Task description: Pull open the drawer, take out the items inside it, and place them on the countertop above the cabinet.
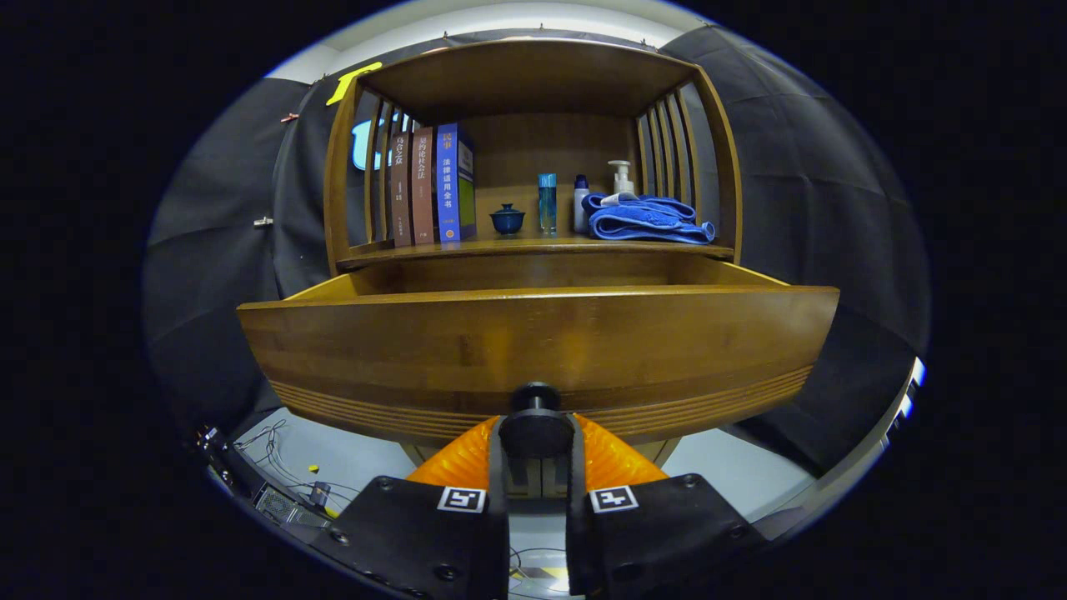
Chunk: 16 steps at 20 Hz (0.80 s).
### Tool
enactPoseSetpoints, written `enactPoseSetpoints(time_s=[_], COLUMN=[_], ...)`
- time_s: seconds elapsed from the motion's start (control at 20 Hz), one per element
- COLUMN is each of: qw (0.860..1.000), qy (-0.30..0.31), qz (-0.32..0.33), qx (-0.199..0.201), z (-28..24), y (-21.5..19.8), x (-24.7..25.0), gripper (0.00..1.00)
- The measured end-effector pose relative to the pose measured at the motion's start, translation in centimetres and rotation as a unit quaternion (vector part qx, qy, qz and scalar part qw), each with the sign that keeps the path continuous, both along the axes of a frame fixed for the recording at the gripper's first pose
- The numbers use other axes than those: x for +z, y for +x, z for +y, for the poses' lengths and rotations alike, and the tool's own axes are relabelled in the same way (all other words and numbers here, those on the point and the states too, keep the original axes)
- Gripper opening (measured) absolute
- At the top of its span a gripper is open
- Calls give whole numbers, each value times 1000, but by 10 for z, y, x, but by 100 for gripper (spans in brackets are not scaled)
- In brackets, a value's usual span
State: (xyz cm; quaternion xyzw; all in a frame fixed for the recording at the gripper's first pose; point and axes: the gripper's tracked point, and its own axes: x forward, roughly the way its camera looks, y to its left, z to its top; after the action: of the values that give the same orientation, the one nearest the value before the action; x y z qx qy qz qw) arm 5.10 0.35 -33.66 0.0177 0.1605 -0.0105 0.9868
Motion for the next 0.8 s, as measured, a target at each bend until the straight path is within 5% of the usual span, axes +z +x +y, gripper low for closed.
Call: enactPoseSetpoints(time_s=[0.35,0.5,0.65,0.8], qw=[1000,1000,999,999], qy=[-8,20,34,31], qz=[5,12,-6,-25], qx=[-1,5,7,28], z=[0,2,-1,3], y=[-5,-7,-11,-17], x=[-7,-4,18,57], gripper=[31,48,100,100])
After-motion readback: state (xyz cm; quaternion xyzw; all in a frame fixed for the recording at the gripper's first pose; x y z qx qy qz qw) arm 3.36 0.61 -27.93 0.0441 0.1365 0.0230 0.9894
